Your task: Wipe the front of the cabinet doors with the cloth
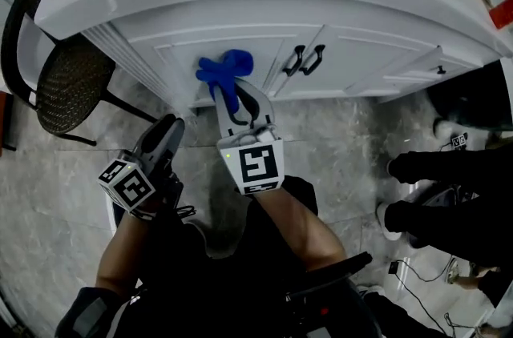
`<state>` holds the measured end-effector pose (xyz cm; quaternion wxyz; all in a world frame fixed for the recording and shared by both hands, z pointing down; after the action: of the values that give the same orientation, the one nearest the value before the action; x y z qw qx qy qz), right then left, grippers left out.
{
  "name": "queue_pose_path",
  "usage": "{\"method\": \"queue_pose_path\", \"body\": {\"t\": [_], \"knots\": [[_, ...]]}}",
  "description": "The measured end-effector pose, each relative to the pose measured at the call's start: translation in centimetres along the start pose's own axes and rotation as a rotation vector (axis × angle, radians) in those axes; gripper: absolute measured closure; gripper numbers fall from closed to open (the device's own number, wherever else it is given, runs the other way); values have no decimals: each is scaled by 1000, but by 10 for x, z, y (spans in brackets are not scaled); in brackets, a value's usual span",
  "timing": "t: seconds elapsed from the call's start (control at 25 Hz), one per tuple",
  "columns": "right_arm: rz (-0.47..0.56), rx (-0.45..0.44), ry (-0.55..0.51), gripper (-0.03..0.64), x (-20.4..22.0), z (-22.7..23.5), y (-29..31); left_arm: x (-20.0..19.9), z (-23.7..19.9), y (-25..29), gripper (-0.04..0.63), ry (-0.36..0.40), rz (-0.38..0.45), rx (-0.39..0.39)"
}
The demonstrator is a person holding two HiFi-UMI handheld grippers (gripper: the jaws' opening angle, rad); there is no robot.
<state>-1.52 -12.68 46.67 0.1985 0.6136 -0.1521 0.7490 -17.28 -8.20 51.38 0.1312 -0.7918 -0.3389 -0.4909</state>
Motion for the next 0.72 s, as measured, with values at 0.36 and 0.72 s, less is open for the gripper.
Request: {"method": "queue_pose_path", "body": {"t": [0.36, 0.72], "knots": [[-108, -295, 23, 558, 42, -92, 57, -23, -28, -47, 463, -11, 83, -124], [-107, 60, 48, 558, 44, 27, 19, -3, -13, -17, 463, -17, 16, -33]]}}
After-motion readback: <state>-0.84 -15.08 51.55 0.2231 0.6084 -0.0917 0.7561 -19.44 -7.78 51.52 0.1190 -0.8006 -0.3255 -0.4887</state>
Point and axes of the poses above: the fingertips, and each gripper's own axes: y forward along the fingers, z to its right, x out of its underside, the point moved 5 cm from there along -y, backward along the fingers, and after that the axes turned 13 degrees about y, right-handed, at the moved point
